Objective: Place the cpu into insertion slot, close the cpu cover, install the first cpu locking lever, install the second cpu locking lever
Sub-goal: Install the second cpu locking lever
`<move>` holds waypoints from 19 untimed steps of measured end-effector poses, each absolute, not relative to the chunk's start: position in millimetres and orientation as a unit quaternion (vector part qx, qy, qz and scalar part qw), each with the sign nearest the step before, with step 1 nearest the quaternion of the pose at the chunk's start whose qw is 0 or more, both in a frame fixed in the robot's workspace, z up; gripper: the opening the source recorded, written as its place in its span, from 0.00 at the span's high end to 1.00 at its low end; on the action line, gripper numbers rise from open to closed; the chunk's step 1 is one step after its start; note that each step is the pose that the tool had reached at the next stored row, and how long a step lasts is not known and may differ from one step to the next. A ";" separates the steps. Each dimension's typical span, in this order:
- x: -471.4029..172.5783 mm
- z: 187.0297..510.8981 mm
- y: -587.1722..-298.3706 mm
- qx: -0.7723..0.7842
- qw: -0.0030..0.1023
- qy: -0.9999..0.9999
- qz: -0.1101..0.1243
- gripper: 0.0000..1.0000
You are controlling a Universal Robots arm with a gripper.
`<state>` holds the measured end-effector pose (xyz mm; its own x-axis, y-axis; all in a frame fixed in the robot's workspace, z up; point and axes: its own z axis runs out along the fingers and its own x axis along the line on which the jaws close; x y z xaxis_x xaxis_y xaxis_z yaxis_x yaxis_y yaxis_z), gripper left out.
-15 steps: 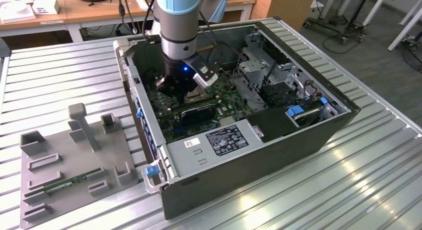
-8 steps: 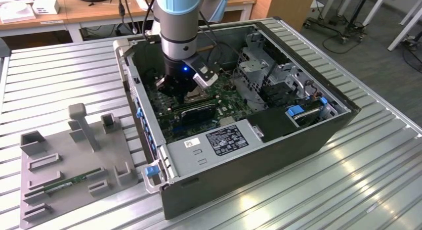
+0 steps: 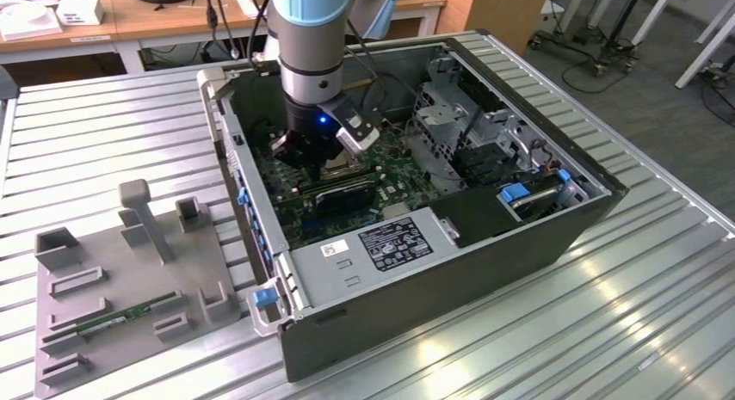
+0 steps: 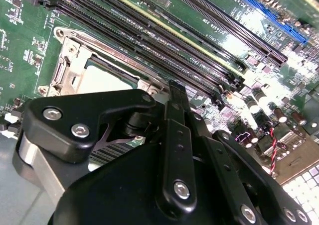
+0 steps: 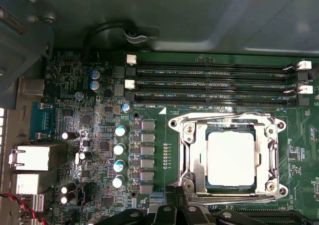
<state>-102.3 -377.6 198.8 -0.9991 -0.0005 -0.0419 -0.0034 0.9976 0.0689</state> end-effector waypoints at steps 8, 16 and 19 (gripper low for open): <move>-104.8 198.4 -377.6 -0.001 0.021 0.999 0.034 0.89; -104.7 198.1 -377.1 -0.001 0.021 0.999 0.034 0.89; -104.7 198.0 -377.0 -0.001 0.021 0.999 0.035 0.89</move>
